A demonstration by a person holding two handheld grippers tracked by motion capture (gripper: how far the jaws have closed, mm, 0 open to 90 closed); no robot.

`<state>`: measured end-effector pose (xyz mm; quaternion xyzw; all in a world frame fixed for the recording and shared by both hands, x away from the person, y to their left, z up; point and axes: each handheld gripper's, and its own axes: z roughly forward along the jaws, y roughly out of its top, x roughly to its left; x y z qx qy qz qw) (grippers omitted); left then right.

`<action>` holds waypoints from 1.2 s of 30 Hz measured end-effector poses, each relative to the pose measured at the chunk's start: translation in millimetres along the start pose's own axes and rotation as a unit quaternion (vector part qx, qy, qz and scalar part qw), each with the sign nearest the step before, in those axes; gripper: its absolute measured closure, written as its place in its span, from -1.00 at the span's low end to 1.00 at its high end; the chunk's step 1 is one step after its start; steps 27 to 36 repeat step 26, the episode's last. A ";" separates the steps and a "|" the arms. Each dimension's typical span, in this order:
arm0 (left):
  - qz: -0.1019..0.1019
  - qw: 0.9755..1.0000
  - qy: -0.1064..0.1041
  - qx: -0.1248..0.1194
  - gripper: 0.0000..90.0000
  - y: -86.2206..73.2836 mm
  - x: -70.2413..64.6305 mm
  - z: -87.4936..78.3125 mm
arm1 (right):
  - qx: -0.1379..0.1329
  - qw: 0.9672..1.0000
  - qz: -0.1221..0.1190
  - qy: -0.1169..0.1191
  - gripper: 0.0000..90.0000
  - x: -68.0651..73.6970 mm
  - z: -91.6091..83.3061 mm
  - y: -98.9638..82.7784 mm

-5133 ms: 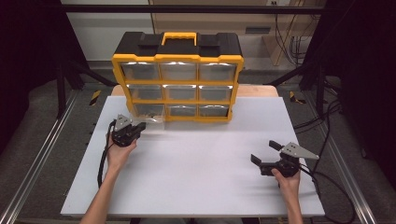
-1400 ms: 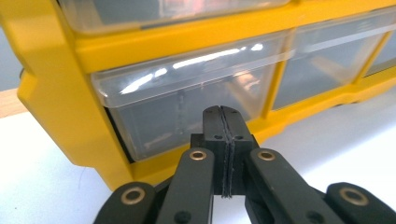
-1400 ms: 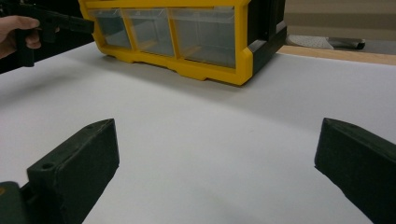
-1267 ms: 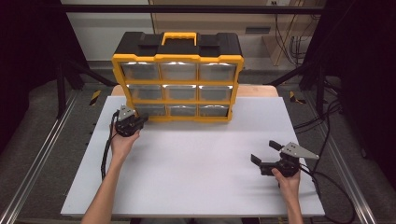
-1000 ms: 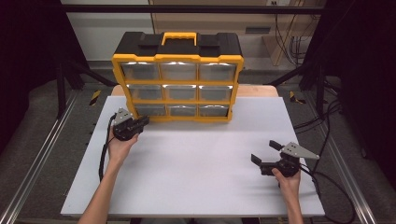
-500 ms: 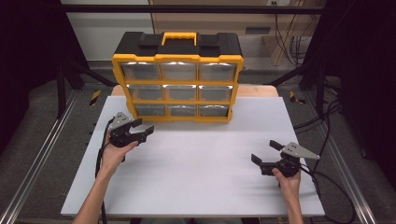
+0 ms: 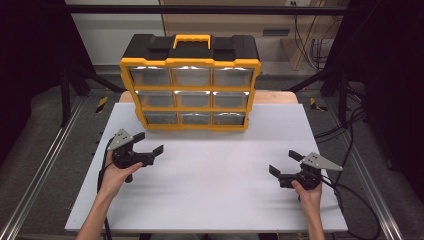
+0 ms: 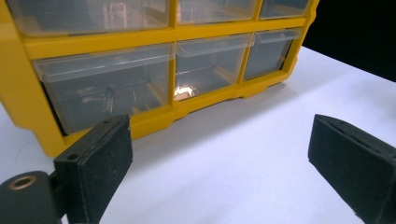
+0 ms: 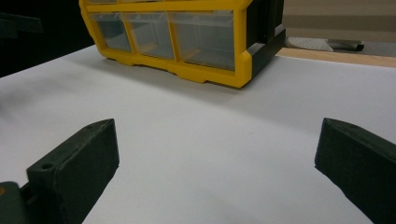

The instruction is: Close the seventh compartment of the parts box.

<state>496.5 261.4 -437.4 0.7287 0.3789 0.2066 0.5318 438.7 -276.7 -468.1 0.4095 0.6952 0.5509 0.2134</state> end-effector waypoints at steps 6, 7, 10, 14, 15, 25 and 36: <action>0.000 1.000 -0.001 -0.016 -0.93 -13.1 -2.1 -9.3 | -0.001 1.000 0.000 0.000 -0.99 0.0 -0.1 -0.1; 0.000 1.000 -0.002 -0.017 -0.94 -14.4 -2.1 -10.2 | 0.000 1.000 0.000 0.000 -0.99 0.1 -0.1 -0.1; -0.002 1.000 -0.004 -0.018 -0.95 -20.0 -1.8 -12.2 | 0.000 1.000 0.000 0.001 -0.99 0.2 0.0 -0.2; 0.006 1.000 -0.004 -0.026 -0.96 -28.3 -2.0 -15.4 | 0.000 1.000 0.000 0.002 -0.99 0.4 -0.1 -0.2; 0.010 1.000 -0.003 -0.026 -0.96 -29.7 -1.8 -16.5 | 0.000 1.000 0.000 0.002 -0.99 0.4 -0.1 -0.2; 0.012 0.999 -0.002 -0.032 -0.96 -38.0 0.4 -21.6 | -0.001 1.000 0.000 0.004 -0.99 0.6 -0.1 -0.3; 0.012 0.999 -0.002 -0.031 -0.96 -38.8 0.7 -21.5 | -0.002 1.000 0.001 0.005 -0.99 0.7 0.0 -0.3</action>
